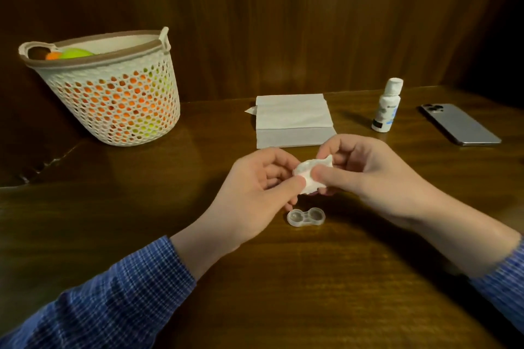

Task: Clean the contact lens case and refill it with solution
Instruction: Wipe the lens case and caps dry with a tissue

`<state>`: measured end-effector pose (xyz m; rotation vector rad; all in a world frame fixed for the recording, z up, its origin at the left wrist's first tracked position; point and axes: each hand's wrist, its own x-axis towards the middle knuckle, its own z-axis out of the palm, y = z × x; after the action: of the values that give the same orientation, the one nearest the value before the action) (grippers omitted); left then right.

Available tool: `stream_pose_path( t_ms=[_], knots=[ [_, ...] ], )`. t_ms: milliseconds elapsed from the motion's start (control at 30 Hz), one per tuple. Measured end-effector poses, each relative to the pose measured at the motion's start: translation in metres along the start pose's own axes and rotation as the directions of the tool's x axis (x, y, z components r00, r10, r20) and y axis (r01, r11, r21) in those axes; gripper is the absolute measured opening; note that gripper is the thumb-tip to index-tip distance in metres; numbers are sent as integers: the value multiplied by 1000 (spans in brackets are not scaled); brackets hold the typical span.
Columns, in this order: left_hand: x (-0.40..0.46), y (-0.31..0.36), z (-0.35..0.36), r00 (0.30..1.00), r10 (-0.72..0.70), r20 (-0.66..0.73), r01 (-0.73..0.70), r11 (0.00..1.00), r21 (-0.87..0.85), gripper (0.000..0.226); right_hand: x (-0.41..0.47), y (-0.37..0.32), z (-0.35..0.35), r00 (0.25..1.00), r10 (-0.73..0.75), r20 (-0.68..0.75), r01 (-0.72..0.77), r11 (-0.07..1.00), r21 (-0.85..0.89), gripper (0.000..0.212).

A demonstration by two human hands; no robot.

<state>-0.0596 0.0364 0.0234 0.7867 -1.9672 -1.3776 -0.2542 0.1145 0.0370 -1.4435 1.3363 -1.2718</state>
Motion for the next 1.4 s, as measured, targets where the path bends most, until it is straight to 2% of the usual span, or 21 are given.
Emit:
stream_pose_path(
  t_ms=[167,233,300,367,400,433,600,700,933,1067,1200,1300,1400],
  knots=[
    [-1,-5,5,999,-29,46,30,999,-19,18,-5,7,-3,997,35,62,-35,999,-10,11],
    [-3,-7,4,999,21,29,-22,998,58,16,-6,4,-7,998,41,54,-39,999,-29,12],
    [-6,-12,-1,996,68,55,-80,962,259,22,-5,2,-13,998,61,32,-57,992,-112,12],
    [-11,-18,-6,986,73,147,-144,816,559,49,-4,2,-19,994,110,6,-106,972,-208,9],
    [-12,-21,-7,981,66,183,-170,746,644,56,-4,3,-20,991,137,5,-131,958,-254,8],
    [-12,-22,-7,977,63,203,-186,717,671,58,-4,5,-20,987,159,12,-148,943,-300,8],
    [-9,-25,-2,975,111,190,-209,748,630,32,-5,12,-8,987,159,15,-139,905,-402,11],
    [-10,-24,0,977,126,173,-205,788,581,20,-6,16,0,988,153,18,-119,830,-545,13],
    [-10,-25,0,973,177,147,-223,882,416,23,-5,18,7,991,132,-11,-109,762,-639,14],
    [-7,-24,-1,985,111,130,-140,959,245,31,-7,18,9,993,115,-37,-116,818,-563,11],
    [-3,-21,-1,984,12,175,-28,996,89,34,-8,11,10,988,134,-76,-153,923,-352,13],
    [-3,-18,-1,980,-5,199,-4,999,46,30,-10,7,11,986,147,-84,-164,949,-270,17],
    [-4,-16,0,978,30,204,-46,996,78,24,-10,5,14,980,165,-111,-189,947,-261,16]
  ],
)
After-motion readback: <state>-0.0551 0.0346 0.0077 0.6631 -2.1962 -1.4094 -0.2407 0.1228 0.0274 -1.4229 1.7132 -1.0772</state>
